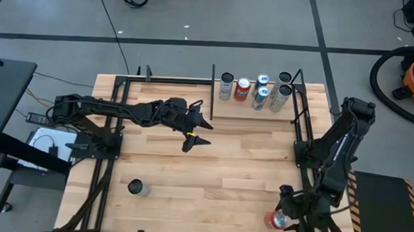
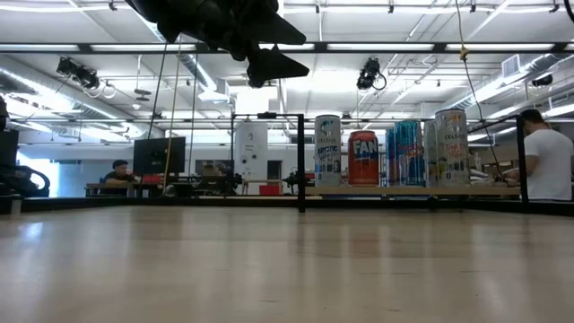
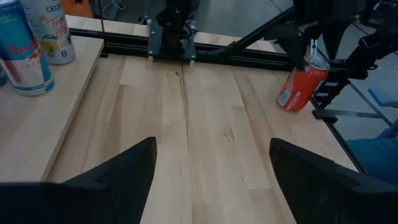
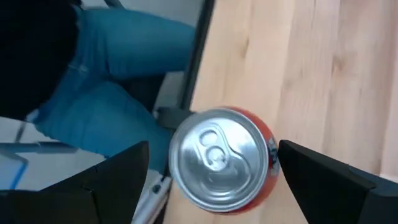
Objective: Place canned beverage on shelf
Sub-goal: Put the red soda can on the shelf aligned with the other red soda can
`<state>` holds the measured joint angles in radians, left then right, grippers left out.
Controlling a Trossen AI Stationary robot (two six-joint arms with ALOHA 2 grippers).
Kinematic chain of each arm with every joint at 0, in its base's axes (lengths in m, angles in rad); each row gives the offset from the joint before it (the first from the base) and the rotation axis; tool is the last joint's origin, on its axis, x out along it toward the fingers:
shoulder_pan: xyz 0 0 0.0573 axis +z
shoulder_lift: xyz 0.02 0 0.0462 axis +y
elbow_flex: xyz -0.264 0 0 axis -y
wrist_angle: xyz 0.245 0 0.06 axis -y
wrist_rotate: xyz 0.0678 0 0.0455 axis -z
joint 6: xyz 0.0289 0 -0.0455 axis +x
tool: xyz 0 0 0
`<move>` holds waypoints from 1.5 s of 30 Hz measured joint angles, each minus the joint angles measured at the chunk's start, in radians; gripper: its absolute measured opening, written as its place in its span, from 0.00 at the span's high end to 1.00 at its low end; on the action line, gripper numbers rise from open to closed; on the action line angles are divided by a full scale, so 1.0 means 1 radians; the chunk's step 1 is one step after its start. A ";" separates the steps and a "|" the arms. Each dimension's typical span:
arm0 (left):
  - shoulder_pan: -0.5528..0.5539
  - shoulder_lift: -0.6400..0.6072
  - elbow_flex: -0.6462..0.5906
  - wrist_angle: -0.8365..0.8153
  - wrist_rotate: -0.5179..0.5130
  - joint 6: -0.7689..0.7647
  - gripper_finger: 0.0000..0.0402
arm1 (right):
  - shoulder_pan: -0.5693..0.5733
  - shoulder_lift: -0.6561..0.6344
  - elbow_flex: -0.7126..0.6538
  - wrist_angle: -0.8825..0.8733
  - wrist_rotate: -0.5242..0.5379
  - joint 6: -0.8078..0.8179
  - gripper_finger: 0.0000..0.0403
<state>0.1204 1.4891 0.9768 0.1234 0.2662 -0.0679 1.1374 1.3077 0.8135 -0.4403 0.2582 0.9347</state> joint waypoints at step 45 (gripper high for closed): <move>0.000 0.000 0.000 -0.001 0.000 -0.007 0.22 | -0.088 0.098 -0.002 0.006 0.026 -0.056 0.21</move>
<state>0.1200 1.4891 0.9768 0.1226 0.2663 -0.0753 1.0498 1.4057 0.8116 -0.4341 0.2841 0.8787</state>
